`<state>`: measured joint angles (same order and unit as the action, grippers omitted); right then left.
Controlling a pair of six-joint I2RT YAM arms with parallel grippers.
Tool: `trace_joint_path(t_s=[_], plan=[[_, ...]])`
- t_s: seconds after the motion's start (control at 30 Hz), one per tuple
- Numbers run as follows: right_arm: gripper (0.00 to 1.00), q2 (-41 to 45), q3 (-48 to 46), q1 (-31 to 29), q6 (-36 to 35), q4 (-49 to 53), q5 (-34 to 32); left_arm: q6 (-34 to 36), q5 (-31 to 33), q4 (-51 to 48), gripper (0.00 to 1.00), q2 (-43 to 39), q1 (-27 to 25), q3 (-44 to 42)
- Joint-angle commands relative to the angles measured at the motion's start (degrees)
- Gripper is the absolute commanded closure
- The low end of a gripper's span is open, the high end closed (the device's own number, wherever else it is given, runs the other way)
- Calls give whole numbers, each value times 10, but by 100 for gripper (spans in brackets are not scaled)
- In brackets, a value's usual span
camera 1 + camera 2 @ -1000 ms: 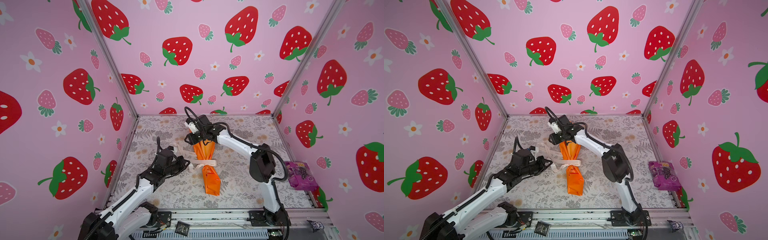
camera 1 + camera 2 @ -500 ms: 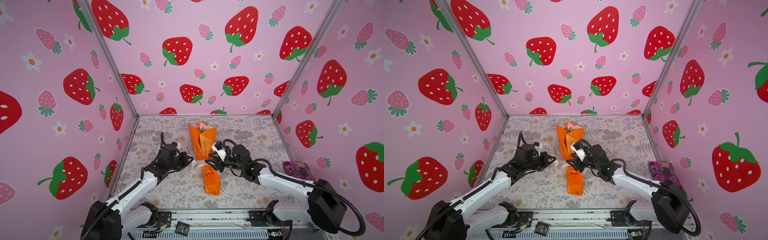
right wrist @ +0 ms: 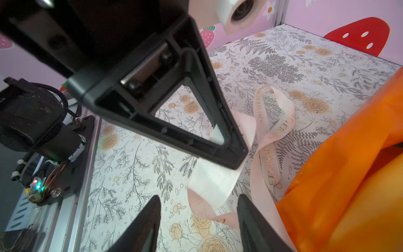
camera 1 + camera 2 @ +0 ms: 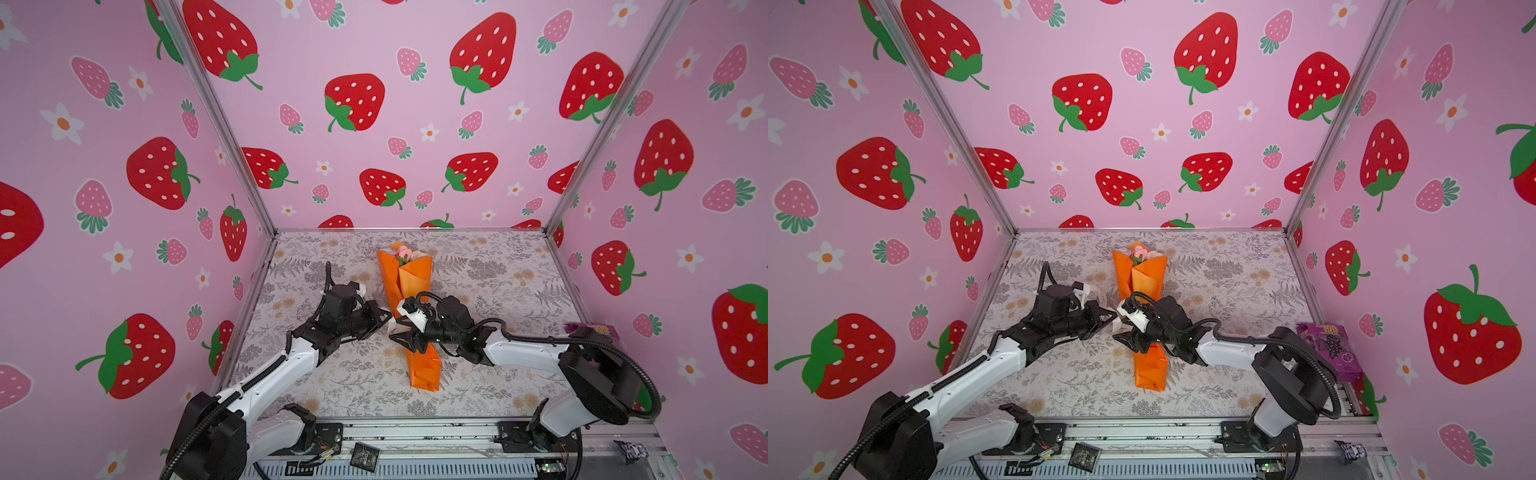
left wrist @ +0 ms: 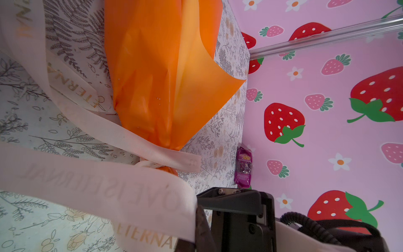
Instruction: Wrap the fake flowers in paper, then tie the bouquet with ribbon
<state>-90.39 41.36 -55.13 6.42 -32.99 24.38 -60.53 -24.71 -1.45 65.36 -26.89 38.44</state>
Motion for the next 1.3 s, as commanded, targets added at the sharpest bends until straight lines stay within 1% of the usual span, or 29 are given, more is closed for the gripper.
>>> trace_joint_path(t_s=[0.0,0.1,0.17,0.23,0.3,0.4,0.43,0.5,0.57,0.6,0.73,0.77,0.83,0.9,0.97,1.03,1.07,1.17,1.23,1.27], plan=[[43,-18,16,-4,34,-76,10,-13,-7,12,100,-7,-3,23],[45,-41,23,-6,55,-90,21,-15,-6,14,100,-5,-3,23],[47,-50,22,-6,64,-99,7,-19,-7,18,100,-5,-3,23],[60,-55,19,-6,59,-103,11,-20,-8,21,100,-4,-3,23],[83,-51,12,-7,61,-102,-6,-20,-7,21,100,-4,-3,23],[97,-31,-6,-6,57,-92,-39,-18,2,10,99,-7,-2,23],[100,-22,-15,-6,60,-91,-52,-13,8,-1,91,-8,-3,25],[100,-3,-26,-4,64,-79,-71,6,24,-45,72,-10,-2,37],[100,12,-29,-1,68,-55,-100,34,54,-101,53,-15,0,53],[100,17,-26,1,72,-33,-120,46,70,-130,45,-18,2,61],[100,28,-15,13,85,27,-143,98,115,-213,33,-29,43,82],[100,30,-13,13,79,39,-145,103,112,-216,31,-25,61,81],[100,32,-9,12,71,54,-147,114,73,-207,30,6,98,81],[100,34,-8,13,71,57,-147,132,54,-202,31,57,117,97],[100,33,-5,13,66,58,-142,149,68,-220,33,113,120,127],[100,29,0,13,66,60,-142,156,77,-215,35,160,119,147],[100,26,4,13,66,61,-139,155,90,-219,38,185,119,158],[100,19,14,13,65,67,-131,167,121,-224,40,252,119,193],[100,18,16,13,65,68,-131,184,125,-230,44,300,117,222],[100,18,17,13,64,68,-133,187,120,-237,44,323,118,241]])
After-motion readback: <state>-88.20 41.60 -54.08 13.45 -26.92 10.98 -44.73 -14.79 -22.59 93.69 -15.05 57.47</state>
